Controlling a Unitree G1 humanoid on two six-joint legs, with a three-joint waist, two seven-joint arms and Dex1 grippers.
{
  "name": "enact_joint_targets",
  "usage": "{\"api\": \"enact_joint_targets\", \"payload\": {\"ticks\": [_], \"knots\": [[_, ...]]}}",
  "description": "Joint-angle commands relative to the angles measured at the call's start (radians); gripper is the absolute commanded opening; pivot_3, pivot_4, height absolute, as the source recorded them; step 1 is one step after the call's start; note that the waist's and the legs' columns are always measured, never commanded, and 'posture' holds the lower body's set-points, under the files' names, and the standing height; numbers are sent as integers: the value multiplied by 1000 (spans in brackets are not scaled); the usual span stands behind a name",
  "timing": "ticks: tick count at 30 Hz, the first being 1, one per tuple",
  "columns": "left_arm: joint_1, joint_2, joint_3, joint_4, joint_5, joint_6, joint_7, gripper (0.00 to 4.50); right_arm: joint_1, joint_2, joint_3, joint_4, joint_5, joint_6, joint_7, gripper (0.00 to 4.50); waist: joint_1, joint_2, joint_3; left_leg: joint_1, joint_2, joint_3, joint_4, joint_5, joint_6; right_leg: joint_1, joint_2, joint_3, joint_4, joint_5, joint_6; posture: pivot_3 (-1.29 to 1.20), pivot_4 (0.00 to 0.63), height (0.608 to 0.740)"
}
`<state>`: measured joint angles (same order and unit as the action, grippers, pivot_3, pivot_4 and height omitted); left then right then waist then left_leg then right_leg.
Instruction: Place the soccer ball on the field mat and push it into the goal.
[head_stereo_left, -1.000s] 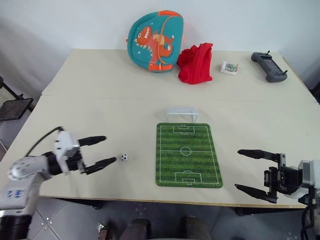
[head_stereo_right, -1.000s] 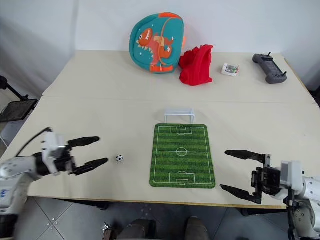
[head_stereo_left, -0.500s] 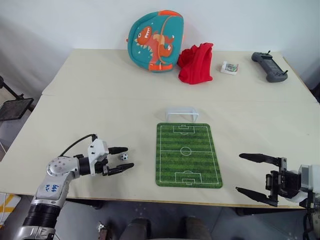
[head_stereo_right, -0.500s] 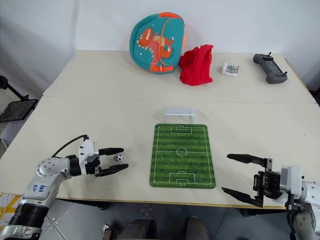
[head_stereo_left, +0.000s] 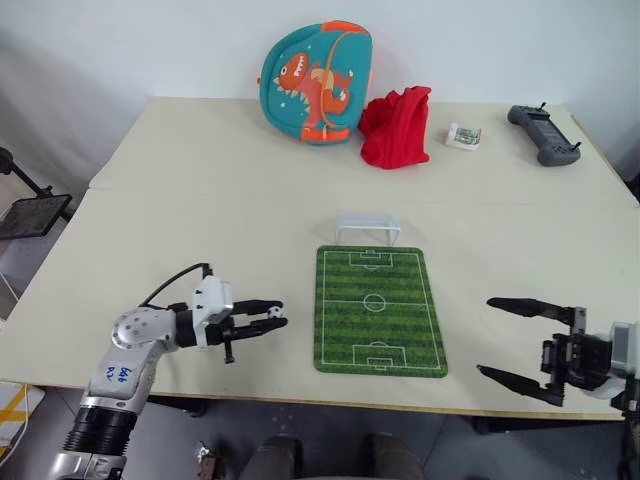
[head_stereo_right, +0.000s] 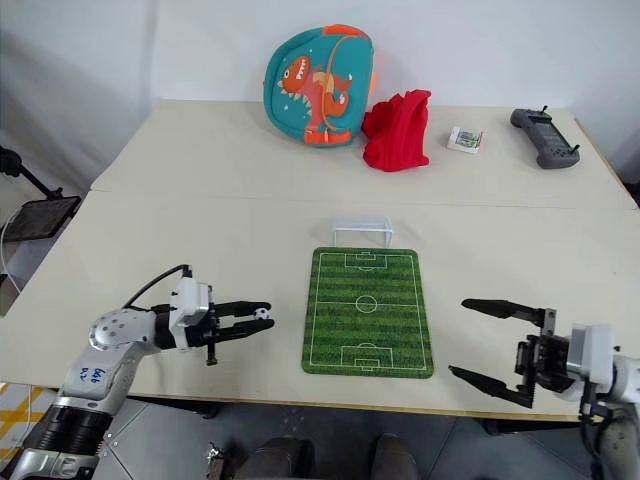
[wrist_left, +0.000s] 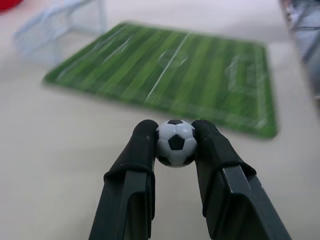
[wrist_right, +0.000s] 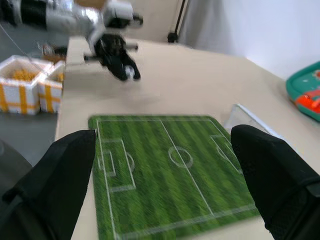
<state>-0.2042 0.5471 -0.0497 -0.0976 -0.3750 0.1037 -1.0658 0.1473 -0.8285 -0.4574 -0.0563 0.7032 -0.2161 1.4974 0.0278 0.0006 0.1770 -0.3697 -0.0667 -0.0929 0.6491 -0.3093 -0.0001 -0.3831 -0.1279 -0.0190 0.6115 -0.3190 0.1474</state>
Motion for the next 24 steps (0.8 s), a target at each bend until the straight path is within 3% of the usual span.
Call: {"api": "enact_joint_targets", "payload": {"ticks": [1,4,9,16,24], "knots": [[-11,-41,-97,-143,48,104,97,874,13,-94,-97,85,-9,4,86,4500,0,0,0,0,-1,0,0,0,1,0,0,0,-1,0,0,0,150,740],[-32,-144,-232,-168,145,152,205,874,84,-188,-112,112,22,-10,117,4500,2,1,0,0,-1,0,0,0,1,1,0,0,-2,0,1,0,150,740],[-62,-229,-353,-120,255,115,263,874,154,-218,-96,17,66,24,117,4500,-3,0,0,0,-1,2,0,1,2,1,1,0,-3,0,1,0,150,740],[-109,-234,-449,-78,340,79,242,874,166,-175,-83,-67,49,69,76,4500,2,0,0,0,-1,3,1,1,2,3,2,1,-5,1,2,0,150,740],[-103,-229,-472,-71,356,100,229,874,165,-126,-75,-105,31,84,47,4500,5,0,0,0,-2,2,1,1,3,3,0,1,-6,1,3,0,150,740]]}}
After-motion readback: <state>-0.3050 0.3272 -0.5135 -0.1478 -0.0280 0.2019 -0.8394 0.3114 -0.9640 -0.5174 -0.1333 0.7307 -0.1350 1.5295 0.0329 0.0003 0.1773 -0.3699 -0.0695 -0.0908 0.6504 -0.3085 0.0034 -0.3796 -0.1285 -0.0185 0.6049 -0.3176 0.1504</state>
